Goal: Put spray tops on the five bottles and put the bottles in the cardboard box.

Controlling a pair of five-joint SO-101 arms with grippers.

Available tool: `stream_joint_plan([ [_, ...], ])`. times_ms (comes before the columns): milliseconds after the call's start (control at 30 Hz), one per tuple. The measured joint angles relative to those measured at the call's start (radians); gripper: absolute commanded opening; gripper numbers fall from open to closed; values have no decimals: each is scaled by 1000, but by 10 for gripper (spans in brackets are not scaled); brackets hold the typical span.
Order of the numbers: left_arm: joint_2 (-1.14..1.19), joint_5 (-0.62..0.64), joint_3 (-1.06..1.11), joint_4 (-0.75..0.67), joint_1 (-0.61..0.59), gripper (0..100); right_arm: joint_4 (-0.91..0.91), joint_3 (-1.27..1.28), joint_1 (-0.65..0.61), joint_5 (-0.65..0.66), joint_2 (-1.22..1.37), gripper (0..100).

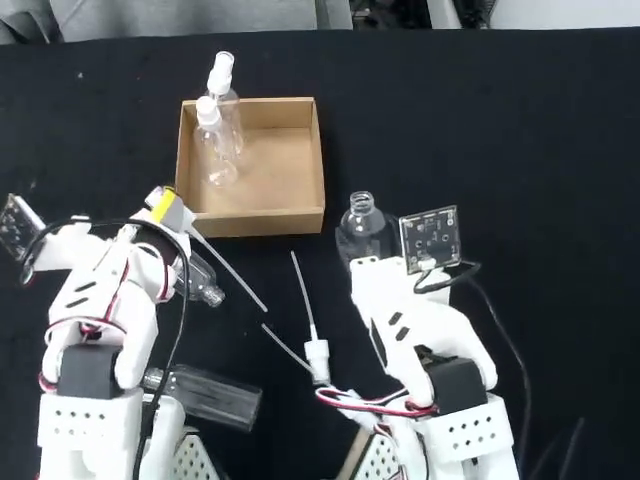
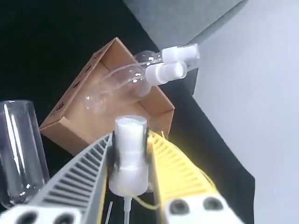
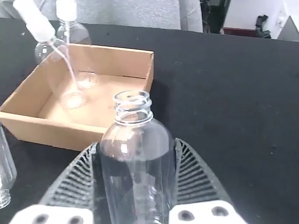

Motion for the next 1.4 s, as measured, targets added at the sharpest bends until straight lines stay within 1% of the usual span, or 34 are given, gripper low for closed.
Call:
stream_joint_plan([
  [200, -60, 0, 0, 0, 0, 28, 0, 0, -29, 0, 0, 12],
  [333, -91, 0, 0, 0, -41, 28, -17, 25, -54, 0, 0, 12],
  [467, -124, 0, 0, 0, -77, 28, -107, 86, -77, 0, 0, 11],
  [600, -157, 3, 0, 0, -83, 28, -201, 135, -78, 0, 0, 11],
  [700, -186, 35, 29, -5, -104, 28, -247, 155, -95, 0, 0, 11],
  [900, -290, 49, 167, -150, -187, 28, -265, 155, -101, 0, 0, 11],
  [1000, -361, 49, 235, -206, -192, 28, -287, 180, -130, 0, 0, 11],
  [1133, -462, 49, 275, -229, -195, 28, -371, 227, -152, 0, 0, 11],
  [1233, -457, 51, 275, -235, -195, 28, -422, 256, -160, 0, 0, 11],
  [1400, -457, 60, 275, -235, -198, 28, -446, 259, -181, 0, 0, 11],
])
